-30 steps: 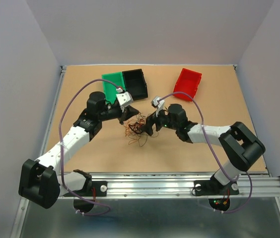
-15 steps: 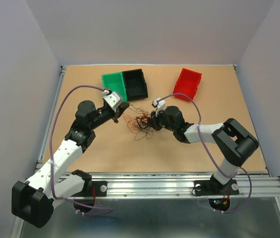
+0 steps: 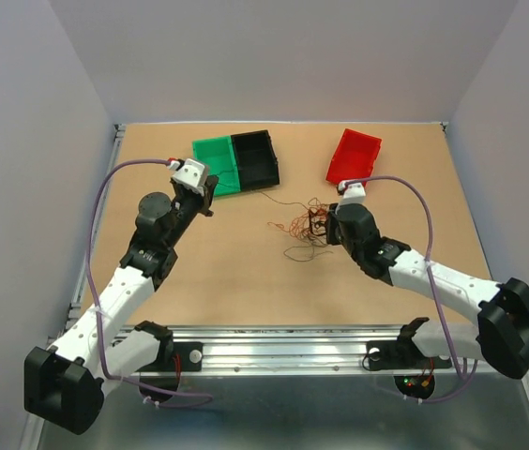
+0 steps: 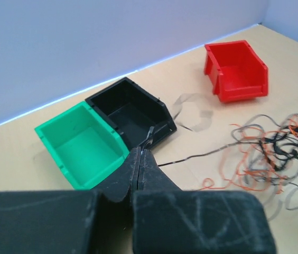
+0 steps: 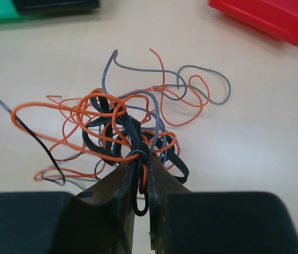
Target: Untangle the cables
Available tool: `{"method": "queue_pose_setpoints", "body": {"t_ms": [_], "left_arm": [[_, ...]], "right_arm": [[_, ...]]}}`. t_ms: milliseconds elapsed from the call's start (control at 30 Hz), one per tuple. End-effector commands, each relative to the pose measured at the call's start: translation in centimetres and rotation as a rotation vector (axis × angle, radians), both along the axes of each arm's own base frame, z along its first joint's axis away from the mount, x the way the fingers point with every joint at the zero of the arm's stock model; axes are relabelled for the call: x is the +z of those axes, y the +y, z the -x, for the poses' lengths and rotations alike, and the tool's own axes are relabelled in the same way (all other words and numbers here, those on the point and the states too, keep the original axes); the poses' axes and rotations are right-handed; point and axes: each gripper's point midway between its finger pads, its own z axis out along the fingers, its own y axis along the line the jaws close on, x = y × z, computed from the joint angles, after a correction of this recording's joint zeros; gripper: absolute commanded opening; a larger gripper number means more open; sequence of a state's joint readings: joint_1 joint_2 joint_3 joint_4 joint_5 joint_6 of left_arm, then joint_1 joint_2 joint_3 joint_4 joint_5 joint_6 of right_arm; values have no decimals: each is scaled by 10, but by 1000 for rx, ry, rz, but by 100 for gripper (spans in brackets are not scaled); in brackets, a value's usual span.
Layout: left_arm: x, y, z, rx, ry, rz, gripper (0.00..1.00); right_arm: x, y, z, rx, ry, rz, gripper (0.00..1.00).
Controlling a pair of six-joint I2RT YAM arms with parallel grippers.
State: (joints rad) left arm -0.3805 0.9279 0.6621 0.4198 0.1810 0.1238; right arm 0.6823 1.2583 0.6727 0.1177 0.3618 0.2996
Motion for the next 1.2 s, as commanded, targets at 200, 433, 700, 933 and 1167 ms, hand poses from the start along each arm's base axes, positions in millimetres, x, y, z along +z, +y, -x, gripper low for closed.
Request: {"method": "queue_pose_setpoints", "body": {"t_ms": [200,433,700,933,1167], "left_arm": [[24,19,-13,110,-74,47,0],[20,-2,-2,-33,-84,14,0],[9,-45,27,-339,-65,-45,0],[14,-47,30,-360,-66,-40,0],[18,-48,37,-381,-74,-39,0]], "right_arm": [[-20,-33,24,-106,112,62,15],[-20,-3,24,57,97,24,75],[10,60,32,432,-56,-100,84],[32,93,11,538,-165,-105,80],[31,105,-23,495,-230,-30,67]]}}
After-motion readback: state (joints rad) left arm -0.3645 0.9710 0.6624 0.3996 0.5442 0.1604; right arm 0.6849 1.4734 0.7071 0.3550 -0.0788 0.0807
